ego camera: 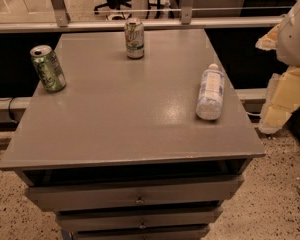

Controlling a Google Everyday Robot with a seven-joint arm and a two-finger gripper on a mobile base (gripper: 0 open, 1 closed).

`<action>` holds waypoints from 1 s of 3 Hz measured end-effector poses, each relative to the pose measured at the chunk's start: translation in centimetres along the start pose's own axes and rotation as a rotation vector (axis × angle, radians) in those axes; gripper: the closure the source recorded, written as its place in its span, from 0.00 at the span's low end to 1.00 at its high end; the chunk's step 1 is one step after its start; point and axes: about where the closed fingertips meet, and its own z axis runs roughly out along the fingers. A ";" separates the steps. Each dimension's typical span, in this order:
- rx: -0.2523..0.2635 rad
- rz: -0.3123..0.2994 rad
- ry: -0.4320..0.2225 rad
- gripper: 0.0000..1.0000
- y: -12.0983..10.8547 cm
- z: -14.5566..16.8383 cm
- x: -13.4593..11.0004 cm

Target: Place blue plastic bottle upright

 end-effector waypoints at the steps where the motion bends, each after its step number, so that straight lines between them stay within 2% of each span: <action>1: 0.006 0.003 -0.004 0.00 -0.1 -0.1 -0.1; 2: 0.041 0.114 -0.028 0.00 -1.8 1.3 -0.8; 3: 0.090 0.272 -0.042 0.00 -4.1 3.0 -1.8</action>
Offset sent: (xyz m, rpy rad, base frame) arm 0.0392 0.0036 -0.0158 0.1190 -0.0340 -0.2308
